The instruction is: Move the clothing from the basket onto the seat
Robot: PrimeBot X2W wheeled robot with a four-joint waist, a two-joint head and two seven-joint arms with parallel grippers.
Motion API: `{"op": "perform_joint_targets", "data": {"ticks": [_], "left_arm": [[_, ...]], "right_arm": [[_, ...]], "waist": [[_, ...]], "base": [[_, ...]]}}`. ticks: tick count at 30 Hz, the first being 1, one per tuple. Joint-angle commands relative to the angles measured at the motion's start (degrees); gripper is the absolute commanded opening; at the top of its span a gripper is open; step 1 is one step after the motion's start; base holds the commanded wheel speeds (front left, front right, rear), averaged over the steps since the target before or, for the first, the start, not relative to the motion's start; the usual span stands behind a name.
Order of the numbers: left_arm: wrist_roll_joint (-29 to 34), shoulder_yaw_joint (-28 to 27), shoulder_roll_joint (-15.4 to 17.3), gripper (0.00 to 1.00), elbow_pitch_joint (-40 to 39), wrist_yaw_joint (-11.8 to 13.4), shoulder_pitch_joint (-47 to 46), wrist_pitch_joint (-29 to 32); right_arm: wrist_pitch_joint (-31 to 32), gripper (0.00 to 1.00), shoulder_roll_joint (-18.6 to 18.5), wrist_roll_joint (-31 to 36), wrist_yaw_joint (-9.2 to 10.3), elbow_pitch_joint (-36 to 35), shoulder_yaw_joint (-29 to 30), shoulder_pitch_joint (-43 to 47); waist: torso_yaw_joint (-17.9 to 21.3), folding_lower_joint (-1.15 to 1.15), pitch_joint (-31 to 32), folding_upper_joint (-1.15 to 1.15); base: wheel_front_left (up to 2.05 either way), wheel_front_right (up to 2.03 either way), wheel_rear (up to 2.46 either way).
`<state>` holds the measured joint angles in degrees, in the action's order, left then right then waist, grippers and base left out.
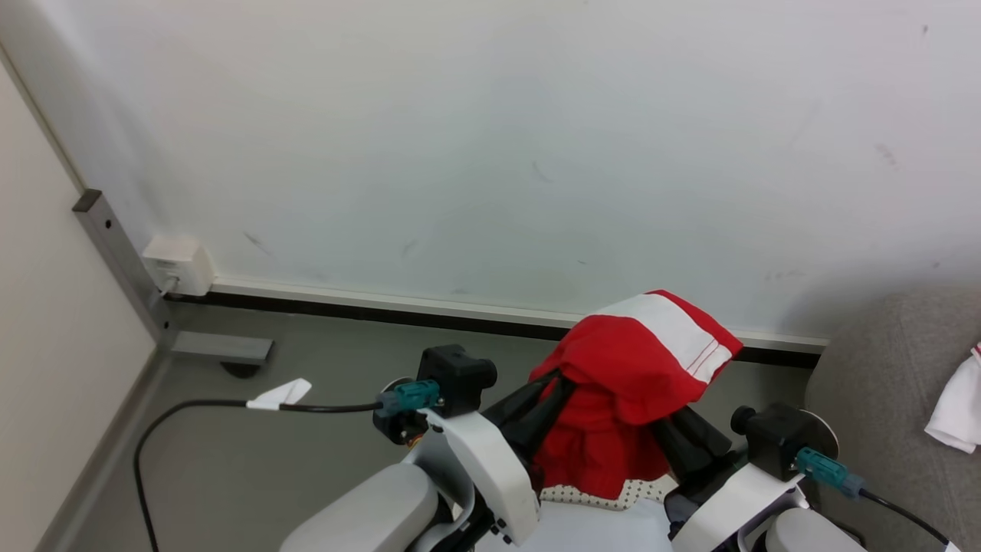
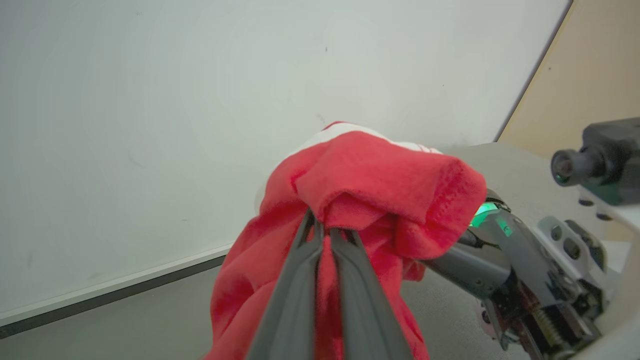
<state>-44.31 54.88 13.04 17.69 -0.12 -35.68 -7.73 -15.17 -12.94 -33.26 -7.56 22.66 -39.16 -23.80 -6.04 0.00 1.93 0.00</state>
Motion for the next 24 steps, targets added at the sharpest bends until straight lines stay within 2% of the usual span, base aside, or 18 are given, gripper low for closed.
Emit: {"op": "perform_joint_targets", "data": {"ticks": [1,2,4,5,6,15,24], "left_arm": [[-0.38,-0.16,0.23,0.0,0.16,0.15,0.68,-0.43],[-0.38,-0.15,0.22,0.07,0.14,0.19,0.66,-0.42],[-0.36,-0.14,0.31,0.52,0.09,0.28,0.74,-0.57],[-0.3,-0.04,0.36,0.98,0.06,0.27,0.8,-0.65],[-0.23,-0.05,0.48,1.0,0.04,0.35,0.9,-0.77],[0.27,-0.05,1.25,1.0,-1.13,0.99,1.21,-1.79],[1.34,0.13,2.38,1.0,-2.62,1.32,1.42,-3.06]], "right_arm": [[0.04,0.0,-0.62,0.54,0.15,-0.3,0.46,0.78],[0.04,0.0,-0.76,0.67,0.15,-0.55,0.92,0.84],[0.04,0.0,-0.98,0.99,0.15,-1.11,1.89,1.16],[0.04,0.0,-1.13,1.14,0.15,-1.3,2.37,1.38],[0.04,0.0,-1.26,1.41,0.15,-1.54,2.77,1.55],[0.03,0.0,-3.11,3.27,0.14,-3.49,8.09,3.15],[0.03,0.0,-4.42,4.9,0.15,-5.58,13.05,3.7]], "waist": [[0.25,0.0,-0.04,0.0],[0.42,0.0,-0.06,0.0],[0.9,0.0,-0.09,0.0],[1.12,0.0,-0.1,0.0],[1.45,0.0,-0.11,0.0],[5.16,0.0,-0.21,0.0],[11.97,0.0,-1.22,0.0]], "base": [[0.0,0.0,0.0],[0.0,0.0,0.0],[0.0,0.0,0.0],[0.0,0.0,0.0],[0.0,0.0,0.0],[0.0,0.0,0.0],[0.0,0.0,0.0]]}}
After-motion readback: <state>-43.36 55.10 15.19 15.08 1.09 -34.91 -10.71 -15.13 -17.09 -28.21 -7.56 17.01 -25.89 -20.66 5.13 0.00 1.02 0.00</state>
